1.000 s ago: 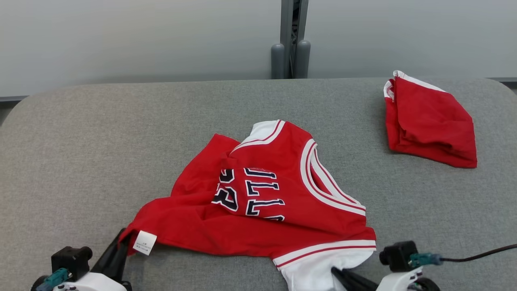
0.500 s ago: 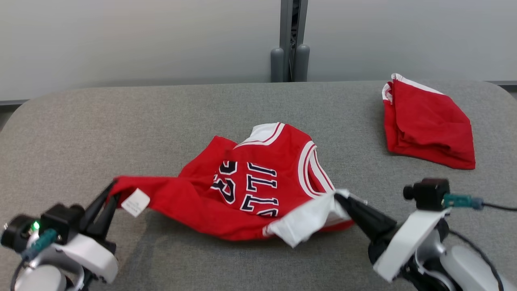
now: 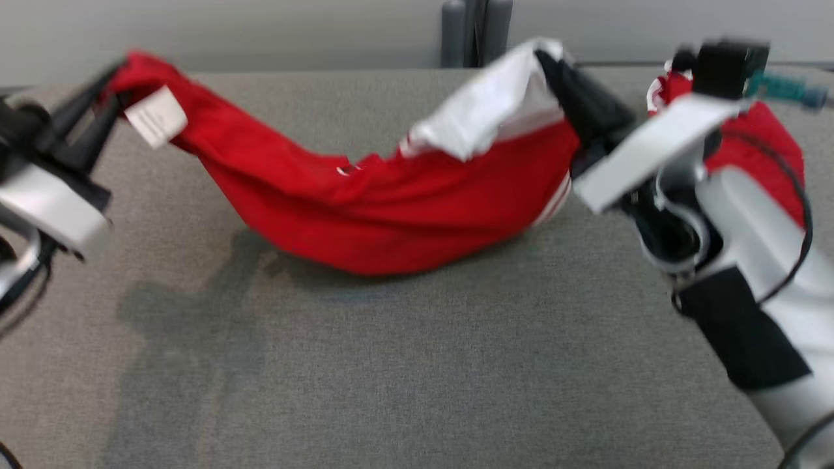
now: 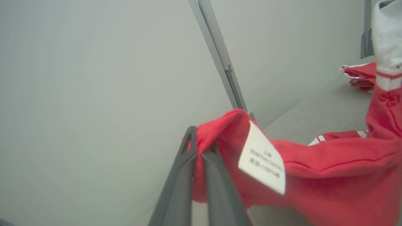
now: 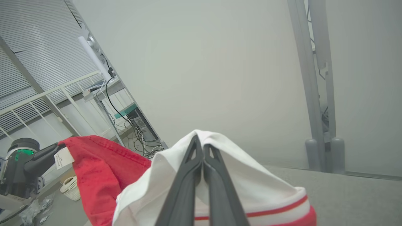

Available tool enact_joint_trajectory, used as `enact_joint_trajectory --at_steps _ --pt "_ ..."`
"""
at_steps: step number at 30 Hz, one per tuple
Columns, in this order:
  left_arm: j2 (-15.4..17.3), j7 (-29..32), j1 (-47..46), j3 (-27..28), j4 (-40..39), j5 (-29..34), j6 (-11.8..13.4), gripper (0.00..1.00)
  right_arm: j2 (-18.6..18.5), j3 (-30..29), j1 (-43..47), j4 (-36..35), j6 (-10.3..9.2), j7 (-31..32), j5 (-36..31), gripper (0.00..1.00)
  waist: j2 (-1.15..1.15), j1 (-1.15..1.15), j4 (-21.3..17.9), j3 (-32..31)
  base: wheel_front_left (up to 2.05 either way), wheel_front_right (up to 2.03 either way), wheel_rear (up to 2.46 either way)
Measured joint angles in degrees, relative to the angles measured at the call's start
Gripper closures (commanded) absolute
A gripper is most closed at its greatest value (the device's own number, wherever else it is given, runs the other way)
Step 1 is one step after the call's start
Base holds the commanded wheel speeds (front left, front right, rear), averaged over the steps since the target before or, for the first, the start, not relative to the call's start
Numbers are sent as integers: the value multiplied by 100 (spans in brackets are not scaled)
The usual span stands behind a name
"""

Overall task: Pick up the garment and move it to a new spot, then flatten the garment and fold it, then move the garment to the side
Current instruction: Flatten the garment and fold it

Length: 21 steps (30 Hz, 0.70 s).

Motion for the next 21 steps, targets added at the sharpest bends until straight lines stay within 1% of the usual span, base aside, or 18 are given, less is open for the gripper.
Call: enact_joint_trajectory --at_steps 3,5,6,8,10,13,17,21 --pt "268 42 -860 -411 181 -192 -1 100 175 -58 -825 456 0 -87 49 100 0 0 11 258 0 0 0" --pt "332 34 -1396 -617 309 -505 -1 100 269 -105 -1352 803 0 -127 103 100 0 0 15 430 0 0 0" --pt "332 34 -1396 -617 309 -505 -1 100 269 -105 -1352 803 0 -127 103 100 0 0 15 430 0 0 0" --pt "449 43 -1922 -895 502 -627 -1 100 369 -230 -1865 1181 0 -219 178 100 0 0 14 597 0 0 0" --pt "512 55 -2384 -1104 727 -875 -1 100 483 -372 -2367 1528 -1 -323 300 100 0 0 7 757 0 0 0" --pt "601 102 -3111 -1463 1079 -1069 -1 100 613 -517 -3156 2135 -1 -523 312 100 0 0 -16 995 0 0 0" --pt "541 137 -4078 -1852 1415 -1362 -1 100 770 -502 -4023 2877 -1 -765 204 100 0 0 -56 1260 0 0 0" --pt "495 143 -4908 -2232 1783 -1422 -1 100 892 -405 -4687 3492 -1 -1065 60 100 0 0 -91 1421 0 0 0"
